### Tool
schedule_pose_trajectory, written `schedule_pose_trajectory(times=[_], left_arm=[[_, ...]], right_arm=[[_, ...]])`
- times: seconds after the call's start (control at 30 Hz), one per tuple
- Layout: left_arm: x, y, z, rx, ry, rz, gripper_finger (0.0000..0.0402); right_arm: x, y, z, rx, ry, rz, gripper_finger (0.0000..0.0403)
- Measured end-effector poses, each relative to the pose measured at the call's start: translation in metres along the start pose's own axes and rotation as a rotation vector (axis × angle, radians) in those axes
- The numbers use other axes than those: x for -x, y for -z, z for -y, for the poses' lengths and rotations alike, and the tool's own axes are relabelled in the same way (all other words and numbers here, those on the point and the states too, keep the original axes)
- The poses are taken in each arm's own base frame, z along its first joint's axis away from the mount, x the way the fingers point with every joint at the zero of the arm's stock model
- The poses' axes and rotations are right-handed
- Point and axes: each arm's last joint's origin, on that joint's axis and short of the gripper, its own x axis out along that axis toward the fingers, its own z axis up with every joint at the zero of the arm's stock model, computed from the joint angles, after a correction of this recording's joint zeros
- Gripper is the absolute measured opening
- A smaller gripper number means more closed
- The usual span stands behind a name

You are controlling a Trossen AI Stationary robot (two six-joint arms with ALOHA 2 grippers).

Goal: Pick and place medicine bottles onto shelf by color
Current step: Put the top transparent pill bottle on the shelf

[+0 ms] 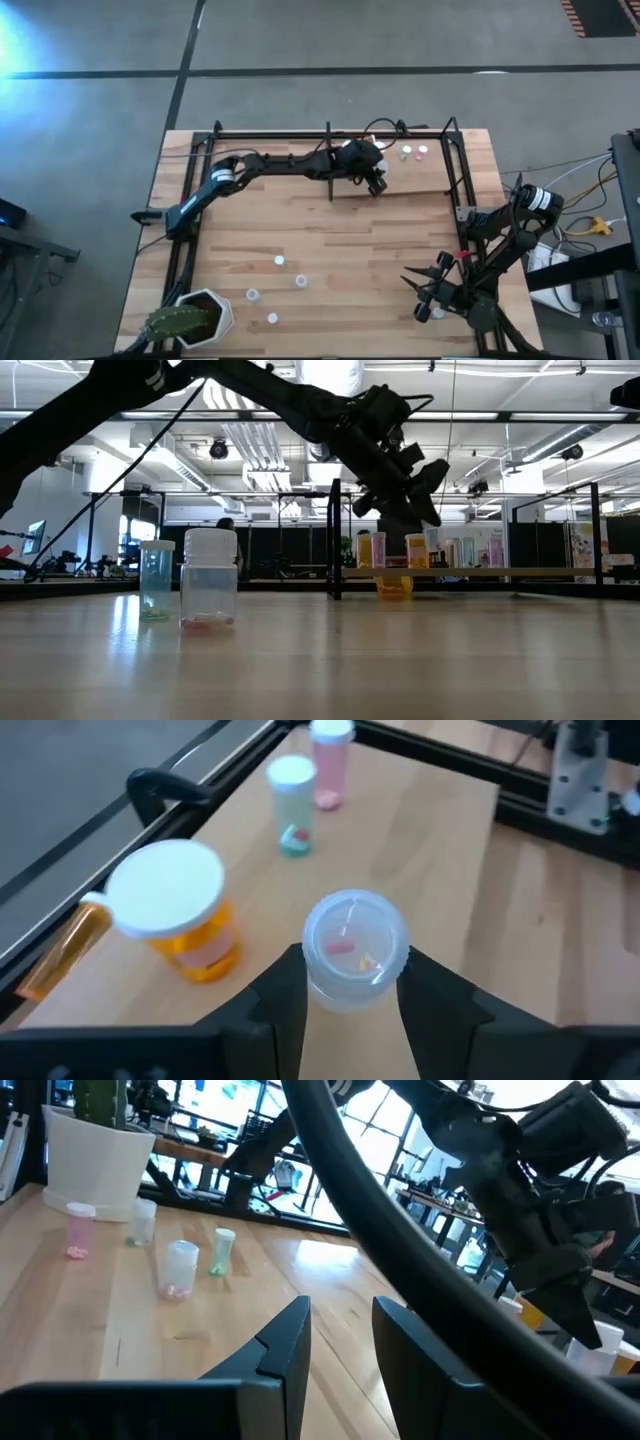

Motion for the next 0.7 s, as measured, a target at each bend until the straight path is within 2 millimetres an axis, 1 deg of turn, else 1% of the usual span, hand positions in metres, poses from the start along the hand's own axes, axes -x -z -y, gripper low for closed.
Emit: schedule_pose_trajectory(times=[0.17, 0.3, 0.7], left_arm=[[-0.004, 0.005, -0.01, 0.007, -0.017, -0.013, 0.0116], [-0.007, 0.011, -0.014, 0.01, -0.026, -0.03, 0.0116], [-0.007, 0.013, -0.015, 0.01, -0.028, -0.037, 0.0116]], right_arm=[[0.0, 0.0, 0.0, -0.001, 0.002, -0.001, 0.01], [0.0, 0.0, 0.0, 0.0, 0.002, -0.001, 0.01], [0.0, 0.0, 0.0, -0.001, 0.001, -0.001, 0.01]])
